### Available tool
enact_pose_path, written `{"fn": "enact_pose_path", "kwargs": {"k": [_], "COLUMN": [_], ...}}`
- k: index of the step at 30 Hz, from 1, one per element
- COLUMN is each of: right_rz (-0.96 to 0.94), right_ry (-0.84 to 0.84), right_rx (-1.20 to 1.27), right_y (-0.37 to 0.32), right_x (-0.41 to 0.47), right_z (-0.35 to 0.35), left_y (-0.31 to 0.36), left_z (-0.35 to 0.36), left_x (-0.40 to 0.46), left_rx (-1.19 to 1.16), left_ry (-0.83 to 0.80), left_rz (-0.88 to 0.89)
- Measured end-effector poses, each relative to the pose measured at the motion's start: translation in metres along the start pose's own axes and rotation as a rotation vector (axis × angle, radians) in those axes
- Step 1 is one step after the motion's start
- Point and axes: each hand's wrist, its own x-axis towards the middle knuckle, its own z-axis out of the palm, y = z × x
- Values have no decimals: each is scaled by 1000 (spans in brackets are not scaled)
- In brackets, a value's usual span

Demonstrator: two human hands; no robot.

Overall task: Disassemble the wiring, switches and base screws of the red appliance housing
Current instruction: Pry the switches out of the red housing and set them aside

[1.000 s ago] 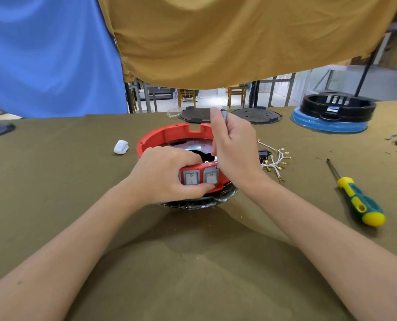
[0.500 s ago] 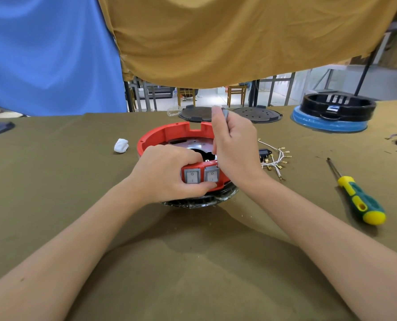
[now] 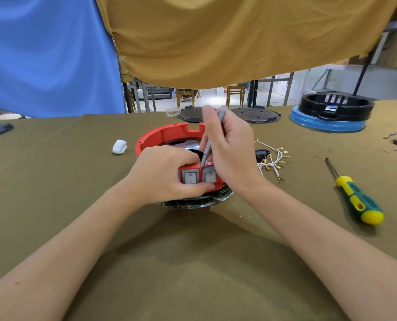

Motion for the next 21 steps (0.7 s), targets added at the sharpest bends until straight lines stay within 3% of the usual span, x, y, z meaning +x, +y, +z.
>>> {"fn": "enact_pose_path", "kwargs": {"k": [5,14,21], "right_rz": [-54,88,-59], "right_ry": [-99,-272,-116], "right_rx": [-109,-246,-128], "right_y": [-3,-6,-3], "right_x": [1,16,4], "right_z": [1,13,2], "left_y": [-1,3,2], "left_z": [0,-3,-4], "left_x": [1,0,2], "left_rx": [15,-13,15], "left_ry": [-54,-52,-79], "left_rz": [-42,-58,-74]}}
